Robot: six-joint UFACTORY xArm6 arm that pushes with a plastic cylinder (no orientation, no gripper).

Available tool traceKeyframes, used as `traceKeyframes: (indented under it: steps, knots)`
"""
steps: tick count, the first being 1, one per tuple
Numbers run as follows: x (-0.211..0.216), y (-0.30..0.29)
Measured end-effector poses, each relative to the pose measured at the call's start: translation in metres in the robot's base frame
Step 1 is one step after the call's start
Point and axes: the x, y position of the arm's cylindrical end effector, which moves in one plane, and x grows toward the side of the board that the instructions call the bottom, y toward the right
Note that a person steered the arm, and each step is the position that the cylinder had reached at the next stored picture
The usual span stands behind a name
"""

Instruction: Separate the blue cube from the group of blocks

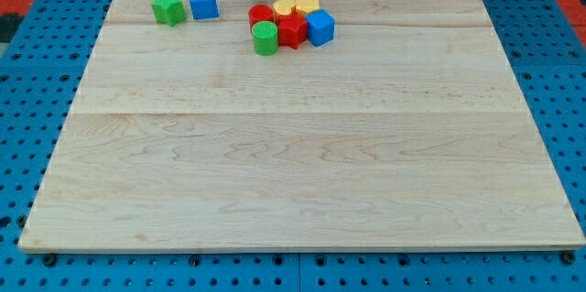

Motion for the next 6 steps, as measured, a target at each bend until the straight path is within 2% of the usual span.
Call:
traceKeyframes:
  steps: [1, 3, 4, 5, 6]
  knots:
    - [0.018, 0.088]
    - [0.081, 0.012]
    - [0.085, -0.011]
    - [0.074, -0.015]
    - [0.054, 0.045]
